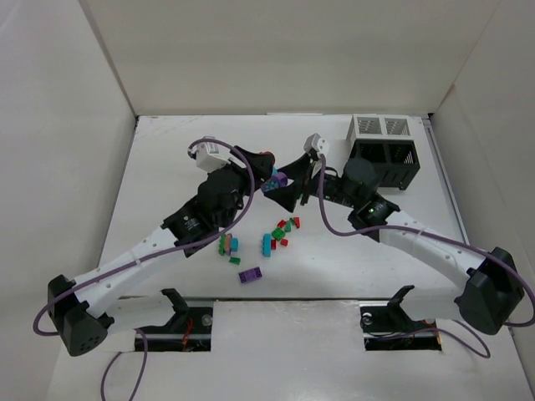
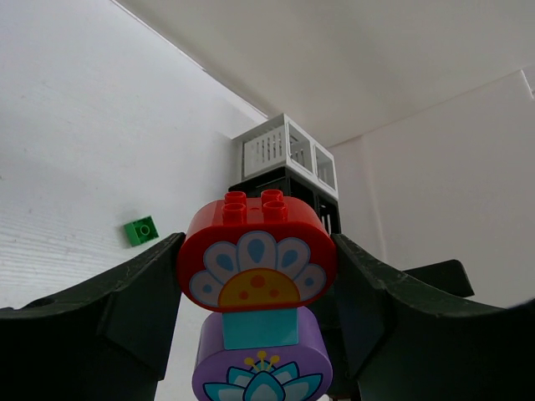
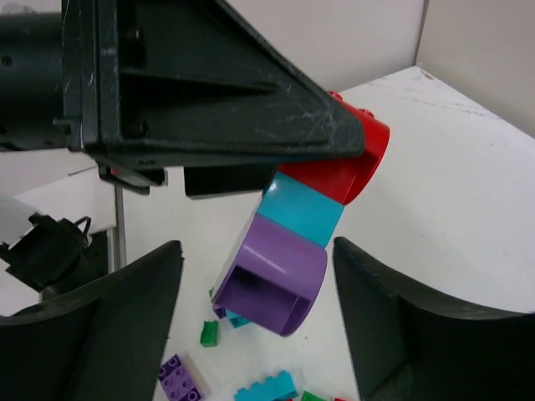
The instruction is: Sort the legos into containers by color
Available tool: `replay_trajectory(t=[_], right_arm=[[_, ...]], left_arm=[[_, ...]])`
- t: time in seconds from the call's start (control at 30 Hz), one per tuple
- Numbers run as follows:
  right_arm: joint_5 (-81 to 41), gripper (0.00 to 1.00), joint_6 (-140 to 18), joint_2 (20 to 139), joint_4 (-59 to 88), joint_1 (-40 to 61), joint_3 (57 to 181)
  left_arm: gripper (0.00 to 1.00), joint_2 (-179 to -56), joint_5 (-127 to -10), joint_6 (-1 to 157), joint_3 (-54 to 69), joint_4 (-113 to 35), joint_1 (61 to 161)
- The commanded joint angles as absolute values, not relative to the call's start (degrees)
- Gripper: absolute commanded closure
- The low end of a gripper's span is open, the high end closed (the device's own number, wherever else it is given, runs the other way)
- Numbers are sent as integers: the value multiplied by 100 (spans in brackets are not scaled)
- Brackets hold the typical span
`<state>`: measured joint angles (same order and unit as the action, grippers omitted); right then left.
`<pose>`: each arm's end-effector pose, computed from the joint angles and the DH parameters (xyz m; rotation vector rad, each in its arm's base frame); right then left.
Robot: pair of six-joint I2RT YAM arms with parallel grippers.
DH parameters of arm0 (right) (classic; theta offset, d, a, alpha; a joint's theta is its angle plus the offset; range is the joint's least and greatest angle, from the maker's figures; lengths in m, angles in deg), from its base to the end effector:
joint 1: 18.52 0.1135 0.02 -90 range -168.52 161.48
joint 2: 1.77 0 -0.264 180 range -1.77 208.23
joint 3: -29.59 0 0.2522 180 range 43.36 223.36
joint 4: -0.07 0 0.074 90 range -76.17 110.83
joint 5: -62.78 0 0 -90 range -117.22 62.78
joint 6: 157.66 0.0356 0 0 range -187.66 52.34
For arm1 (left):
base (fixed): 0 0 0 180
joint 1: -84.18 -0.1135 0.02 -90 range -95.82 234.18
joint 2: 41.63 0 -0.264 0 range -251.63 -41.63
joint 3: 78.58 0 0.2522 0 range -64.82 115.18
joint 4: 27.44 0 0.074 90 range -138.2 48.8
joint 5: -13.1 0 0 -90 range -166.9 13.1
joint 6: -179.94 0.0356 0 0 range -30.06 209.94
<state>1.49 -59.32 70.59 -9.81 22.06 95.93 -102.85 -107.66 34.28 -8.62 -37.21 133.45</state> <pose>0.2135 0.2054 0.3457 -0.8381 1.3714 1.0478 0.1748 -0.1751 0.3813 -0.5274 1.5933 -0.9904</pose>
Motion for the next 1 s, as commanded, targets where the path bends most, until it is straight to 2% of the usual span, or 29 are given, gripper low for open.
replay_trajectory(t=[0.0,0.07,0.1,0.17,0.3,0.33,0.4,0.43,0.57,0.83,0.97], right_arm=[[-6,26,-5712,7074,-1474,2270,9864],[-68,31,-5580,7145,-1474,2270,9917],[-68,40,-5580,7197,-1474,2270,9917],[90,49,-5527,7197,-1474,2270,9969],[152,51,-5527,7197,-1474,2270,9969],[152,62,-5527,7197,-1474,2270,9900],[152,72,-5527,7197,-1474,2270,9899],[152,82,-5527,7145,-1474,2270,9847],[213,100,-5527,7031,-1413,2270,9794],[213,100,-5527,6355,-999,2270,9145],[-14,100,-5351,5688,-859,2270,8740]], left_arm=[[68,-10087,-11100,3430,-971,-3285,13471],[68,-10087,-11100,3492,-971,-3224,13524],[68,-10087,-11100,3492,-971,-3223,13524],[68,-10035,-11152,3492,-1023,-3223,13524],[69,-9974,-11214,3492,-1076,-3162,13524],[69,-9973,-11214,3492,-1077,-3162,13524],[70,-9921,-11337,3492,-1077,-3101,13524],[70,-9920,-11337,3492,-1077,-3100,13524],[70,-9920,-11644,3553,-1016,-3152,13524],[70,-10035,-12145,3667,-708,-3539,13524],[70,-10236,-11918,3675,-602,-3602,13244]])
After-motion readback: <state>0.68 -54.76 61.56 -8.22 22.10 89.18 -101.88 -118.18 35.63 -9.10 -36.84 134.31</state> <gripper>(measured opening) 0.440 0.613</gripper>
